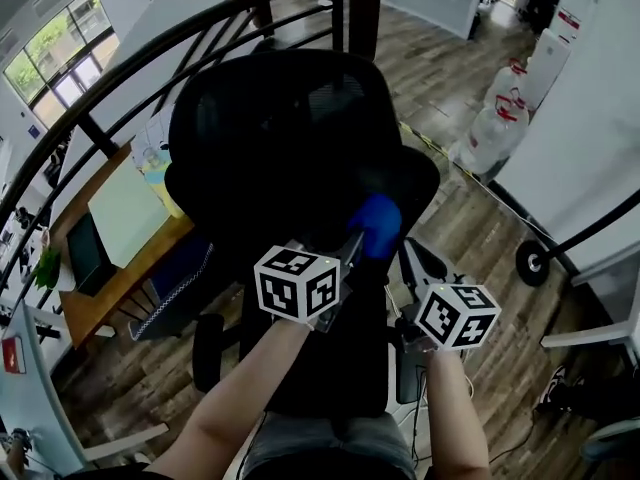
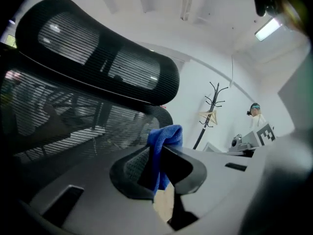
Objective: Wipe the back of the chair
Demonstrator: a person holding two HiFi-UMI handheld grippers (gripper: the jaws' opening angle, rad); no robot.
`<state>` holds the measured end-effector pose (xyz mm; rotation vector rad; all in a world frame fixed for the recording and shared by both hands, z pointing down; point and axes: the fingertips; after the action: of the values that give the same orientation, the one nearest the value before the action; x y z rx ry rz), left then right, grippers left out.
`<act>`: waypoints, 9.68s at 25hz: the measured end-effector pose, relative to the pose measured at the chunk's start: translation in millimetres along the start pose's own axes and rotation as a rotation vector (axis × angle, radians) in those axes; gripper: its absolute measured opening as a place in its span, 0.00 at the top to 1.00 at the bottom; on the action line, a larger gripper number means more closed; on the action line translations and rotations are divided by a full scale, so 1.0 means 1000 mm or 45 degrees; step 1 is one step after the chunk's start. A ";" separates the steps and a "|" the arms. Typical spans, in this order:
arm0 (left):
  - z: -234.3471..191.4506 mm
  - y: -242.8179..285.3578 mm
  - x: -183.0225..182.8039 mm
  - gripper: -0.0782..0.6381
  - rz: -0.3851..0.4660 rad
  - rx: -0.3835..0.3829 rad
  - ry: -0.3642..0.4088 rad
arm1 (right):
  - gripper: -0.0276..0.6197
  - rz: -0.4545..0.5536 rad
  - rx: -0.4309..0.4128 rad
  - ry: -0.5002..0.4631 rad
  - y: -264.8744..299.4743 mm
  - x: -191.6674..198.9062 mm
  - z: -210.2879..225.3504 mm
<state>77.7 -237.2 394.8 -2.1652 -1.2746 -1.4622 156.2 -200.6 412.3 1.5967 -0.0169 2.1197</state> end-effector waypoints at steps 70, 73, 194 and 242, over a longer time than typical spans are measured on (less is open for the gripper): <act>-0.186 -0.112 -0.005 0.81 0.106 -0.388 -0.208 | 0.91 -0.276 -0.423 -0.125 0.154 0.066 -0.172; -0.199 -0.129 -0.006 0.81 0.134 -0.431 -0.223 | 0.91 -0.283 -0.445 -0.131 0.160 0.068 -0.186; -0.233 -0.140 0.087 0.81 0.027 -0.612 -0.431 | 0.91 -0.444 -0.428 0.007 0.154 0.135 -0.174; -0.110 -0.202 0.041 0.81 0.268 -0.482 -0.406 | 0.91 -0.223 -0.474 -0.168 0.029 0.042 -0.163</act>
<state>-141.0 -162.3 428.6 -2.7736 -0.8646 -1.4024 -10.6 -163.7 406.6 1.4529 -0.2875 1.7537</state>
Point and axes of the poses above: the fingertips, and each gripper's own axes: y forward along the fingers, z to its right, x out of its underside, and after that the axes turned 7 degrees about -y, right-handed
